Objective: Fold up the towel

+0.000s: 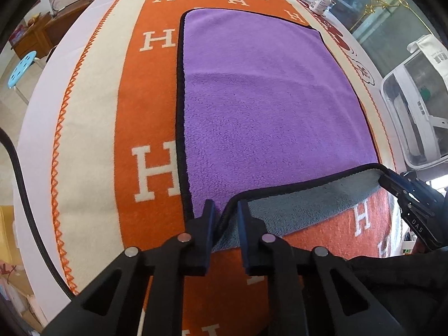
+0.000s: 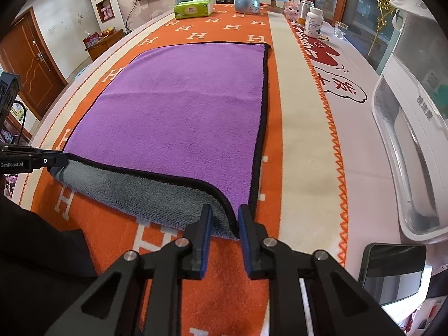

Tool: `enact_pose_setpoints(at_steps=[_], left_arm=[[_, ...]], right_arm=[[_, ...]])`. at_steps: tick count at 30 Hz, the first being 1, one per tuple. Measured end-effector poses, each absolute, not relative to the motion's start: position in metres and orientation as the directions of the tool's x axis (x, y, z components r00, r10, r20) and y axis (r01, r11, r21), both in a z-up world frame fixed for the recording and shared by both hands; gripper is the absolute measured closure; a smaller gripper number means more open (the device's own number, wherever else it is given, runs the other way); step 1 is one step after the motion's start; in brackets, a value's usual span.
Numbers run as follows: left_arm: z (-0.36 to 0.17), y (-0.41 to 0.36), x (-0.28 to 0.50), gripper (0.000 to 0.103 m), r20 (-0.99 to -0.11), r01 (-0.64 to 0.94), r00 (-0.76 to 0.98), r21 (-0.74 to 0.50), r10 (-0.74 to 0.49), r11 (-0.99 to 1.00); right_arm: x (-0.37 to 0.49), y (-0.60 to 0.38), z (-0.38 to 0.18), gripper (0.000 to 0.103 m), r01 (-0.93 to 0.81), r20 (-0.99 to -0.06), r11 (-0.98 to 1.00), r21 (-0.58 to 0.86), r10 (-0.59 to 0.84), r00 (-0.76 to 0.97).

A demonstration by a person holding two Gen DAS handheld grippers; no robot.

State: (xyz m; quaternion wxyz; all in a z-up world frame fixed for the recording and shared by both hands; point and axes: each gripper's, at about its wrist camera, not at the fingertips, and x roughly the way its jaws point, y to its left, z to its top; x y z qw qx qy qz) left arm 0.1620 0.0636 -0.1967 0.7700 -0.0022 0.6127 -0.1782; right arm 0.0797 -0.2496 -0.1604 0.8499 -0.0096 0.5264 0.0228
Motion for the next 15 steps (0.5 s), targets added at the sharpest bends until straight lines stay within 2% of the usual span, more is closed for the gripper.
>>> enact_pose_setpoints(at_steps=[6,15], left_arm=[[-0.1972,0.0616,0.1608,0.096,-0.945,0.281,0.188,-0.211,-0.269,0.936],[-0.1966,0.0615,0.1615,0.098,-0.945,0.281,0.195,-0.202,-0.262,0.938]], right_arm=[[0.0790,-0.2536,-0.1594,0.098,-0.038,-0.894,0.999,0.012,0.028,0.447],[0.0817,-0.2533,-0.1591,0.099,-0.037,-0.897,0.999,0.021,0.035,0.441]])
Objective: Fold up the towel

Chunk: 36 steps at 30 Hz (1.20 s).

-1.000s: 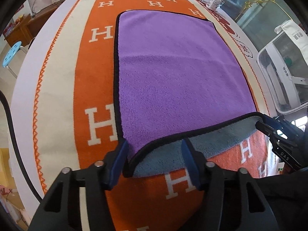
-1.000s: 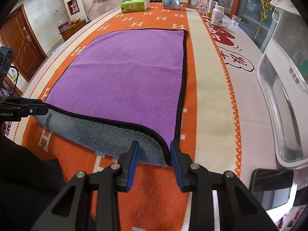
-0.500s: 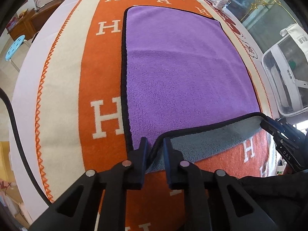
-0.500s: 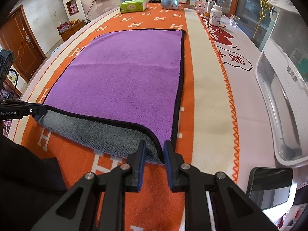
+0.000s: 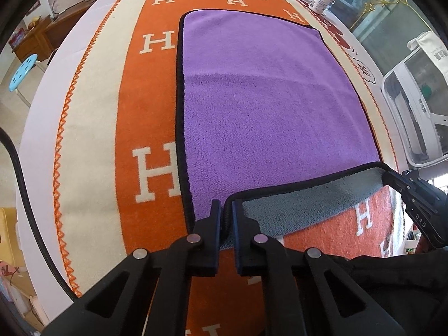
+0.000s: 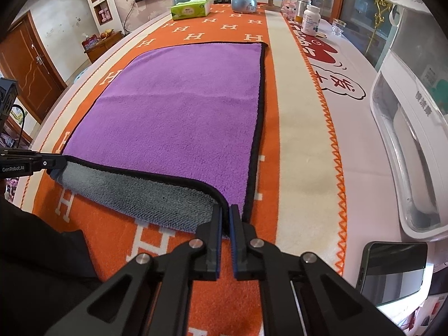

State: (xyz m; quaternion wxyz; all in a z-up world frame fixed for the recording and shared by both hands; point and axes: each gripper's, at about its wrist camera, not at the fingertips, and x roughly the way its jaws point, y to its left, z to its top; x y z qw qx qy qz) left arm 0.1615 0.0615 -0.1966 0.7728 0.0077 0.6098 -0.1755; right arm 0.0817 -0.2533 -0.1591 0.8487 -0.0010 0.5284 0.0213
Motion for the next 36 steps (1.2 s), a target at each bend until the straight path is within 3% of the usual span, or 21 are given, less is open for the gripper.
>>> enact_pose_setpoints(at_steps=[19,36], left_arm=[[-0.171,0.067,0.158,0.098,-0.938,0.285,0.232,-0.187,-0.257,0.940],[-0.087,0.065,0.199,0.098,-0.873,0.301,0.395,-0.172,-0.286,0.938]], right_arm=[[0.087,-0.258,-0.146,0.099,-0.062,-0.891,0.997,0.037,0.061,0.451],[0.130,-0.269,-0.089,0.099,-0.091,-0.816,0.996,0.015,0.065,0.575]])
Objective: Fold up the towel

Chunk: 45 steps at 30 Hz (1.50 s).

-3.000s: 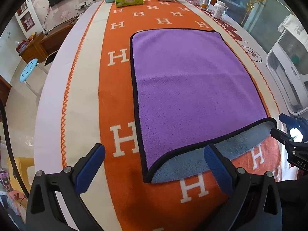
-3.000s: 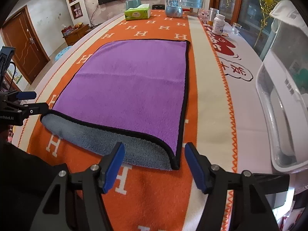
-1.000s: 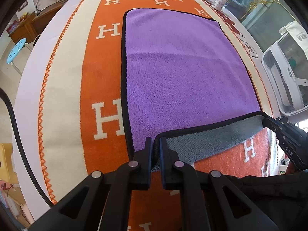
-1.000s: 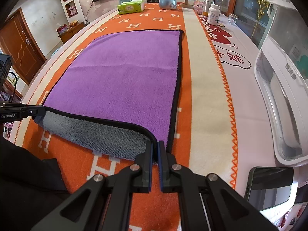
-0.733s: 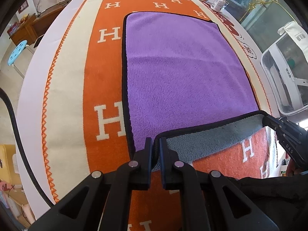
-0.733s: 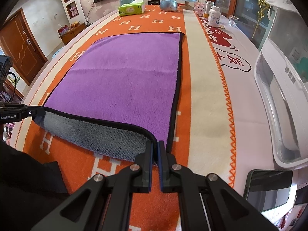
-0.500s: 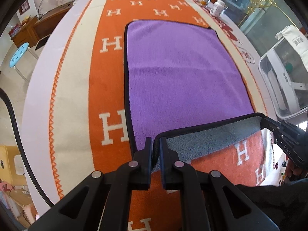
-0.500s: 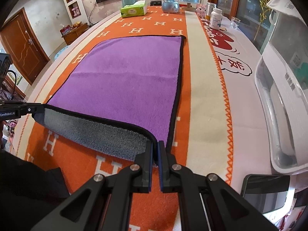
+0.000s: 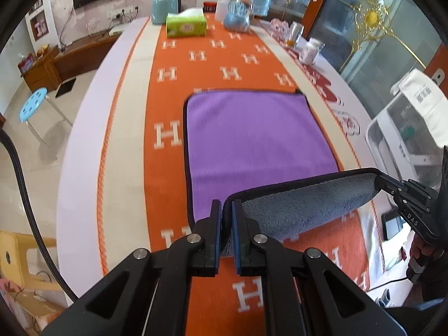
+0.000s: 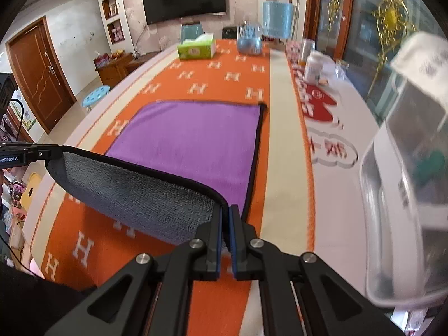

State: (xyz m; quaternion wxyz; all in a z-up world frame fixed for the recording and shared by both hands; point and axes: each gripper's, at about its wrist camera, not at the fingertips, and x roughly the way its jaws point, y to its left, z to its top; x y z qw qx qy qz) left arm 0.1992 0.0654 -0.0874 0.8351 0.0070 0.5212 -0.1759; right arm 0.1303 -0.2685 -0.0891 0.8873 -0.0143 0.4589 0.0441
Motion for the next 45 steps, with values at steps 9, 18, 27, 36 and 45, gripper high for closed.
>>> enact_pose_setpoints(at_steps=[9,18,27,36,45], left_arm=[[-0.058,0.060,0.250,0.098,-0.817,0.315,0.496,-0.149,-0.296,0.937],[-0.057,0.056,0.309,0.098,-0.790,0.336,0.536,-0.126,-0.299,0.934],[-0.093,0.052,0.362,0.098,-0.808,0.321,0.518,-0.122,-0.282,0.939],[-0.128,0.054,0.385,0.095,-0.832,0.286,0.479,-0.152,-0.279,0.946],[-0.131,0.057,0.384,0.067,-0.838,0.237,0.496,-0.120,-0.226,0.964]], right_arm=[[0.178,-0.272,-0.063,0.099,-0.103,-0.744,0.994,-0.020,0.054,0.666],[0.232,-0.274,-0.059,0.098,-0.057,-0.684,0.997,-0.049,0.008,0.730],[0.281,-0.270,-0.086,0.098,-0.028,-0.678,0.993,-0.110,-0.055,0.733],[0.305,-0.267,-0.111,0.096,0.000,-0.684,0.991,-0.136,-0.093,0.724],[0.307,-0.272,-0.113,0.078,0.047,-0.686,0.990,-0.136,-0.129,0.716]])
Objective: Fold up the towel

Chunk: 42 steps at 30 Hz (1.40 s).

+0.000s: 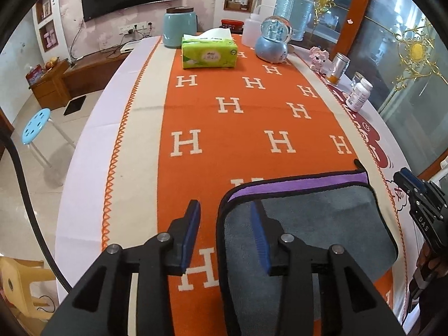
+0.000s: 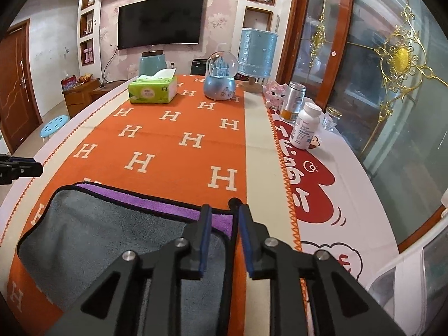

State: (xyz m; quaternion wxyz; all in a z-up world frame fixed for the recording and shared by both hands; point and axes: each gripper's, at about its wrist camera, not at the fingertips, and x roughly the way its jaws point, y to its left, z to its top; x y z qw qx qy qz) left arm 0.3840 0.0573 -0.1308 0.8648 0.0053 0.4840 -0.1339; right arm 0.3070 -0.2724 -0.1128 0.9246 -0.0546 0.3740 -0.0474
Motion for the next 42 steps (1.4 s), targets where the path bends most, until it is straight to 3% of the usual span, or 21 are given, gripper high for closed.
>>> enact_pose_setpoints(at_steps=[12,22,31,42], left_arm=[[-0.092,0.059,0.351,0.053,-0.804,0.208,0.556,-0.110,-0.210,0.972],[-0.053,0.060,0.285,0.033,-0.775,0.153,0.610,-0.092,-0.168,0.984],[-0.044,0.057,0.209,0.030,-0.783,0.108,0.608,-0.079,-0.129,0.991],[-0.043,0.042,0.118,0.030,-0.799,0.089,0.588,-0.090,-0.125,0.992]], right_arm=[[0.275,-0.276,-0.082,0.047,0.052,-0.657,0.993,-0.110,-0.112,0.746],[0.225,-0.283,-0.058,0.036,0.051,-0.667,0.999,-0.019,-0.051,0.743],[0.171,-0.290,-0.059,0.030,0.081,-0.722,0.987,0.137,0.044,0.691],[0.099,-0.267,-0.066,0.009,0.034,-0.789,0.984,0.173,0.118,0.603]])
